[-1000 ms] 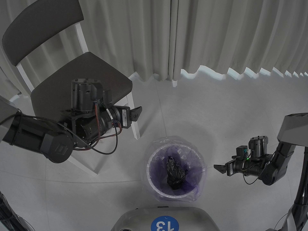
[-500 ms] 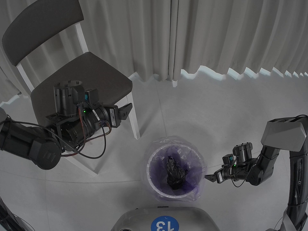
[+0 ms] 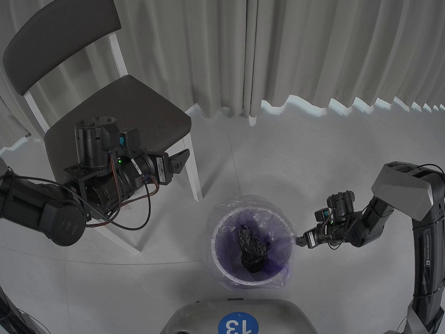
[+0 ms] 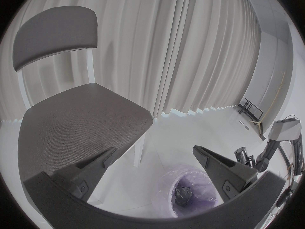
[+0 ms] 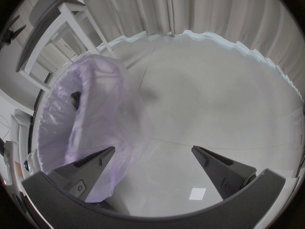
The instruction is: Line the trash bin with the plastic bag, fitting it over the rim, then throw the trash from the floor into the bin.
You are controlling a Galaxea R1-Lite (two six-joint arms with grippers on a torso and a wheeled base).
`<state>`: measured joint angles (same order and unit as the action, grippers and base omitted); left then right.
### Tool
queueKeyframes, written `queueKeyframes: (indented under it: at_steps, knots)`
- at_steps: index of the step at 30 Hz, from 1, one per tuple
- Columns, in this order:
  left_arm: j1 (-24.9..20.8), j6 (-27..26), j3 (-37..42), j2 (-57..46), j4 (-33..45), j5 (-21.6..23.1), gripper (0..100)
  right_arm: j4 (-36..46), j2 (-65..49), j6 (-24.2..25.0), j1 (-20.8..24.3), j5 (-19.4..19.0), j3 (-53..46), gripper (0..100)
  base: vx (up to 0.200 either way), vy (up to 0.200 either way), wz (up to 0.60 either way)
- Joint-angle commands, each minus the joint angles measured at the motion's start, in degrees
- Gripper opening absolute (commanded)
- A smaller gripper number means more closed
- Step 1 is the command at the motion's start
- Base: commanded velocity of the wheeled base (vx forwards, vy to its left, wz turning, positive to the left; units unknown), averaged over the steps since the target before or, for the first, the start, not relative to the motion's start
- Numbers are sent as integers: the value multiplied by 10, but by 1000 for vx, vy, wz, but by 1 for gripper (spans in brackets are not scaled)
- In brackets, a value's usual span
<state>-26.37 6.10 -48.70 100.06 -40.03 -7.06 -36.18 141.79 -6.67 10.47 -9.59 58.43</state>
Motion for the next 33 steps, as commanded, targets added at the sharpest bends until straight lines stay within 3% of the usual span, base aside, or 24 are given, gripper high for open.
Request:
queueKeyframes:
  at_steps: [1,9,18,22,26,33]
  knots:
    - [0,1,5,-9,0,-1,100,52,44,7,-30,-1,114,100,0,0,0]
    - [-4,1,6,-18,0,-3,100,86,52,24,-58,-1,164,100,0,0,0]
    - [-25,-4,13,-37,9,-1,100,66,-89,39,-94,-8,33,100,0,0,0]
    - [-37,-9,-9,-32,39,0,100,80,-182,38,-99,18,12,100,0,0,0]
    - [-36,-8,-39,-41,100,0,100,152,-285,38,-99,45,10,100,0,0,0]
    - [6,-7,-46,-17,127,-16,100,258,-415,22,-111,95,12,100,0,0,0]
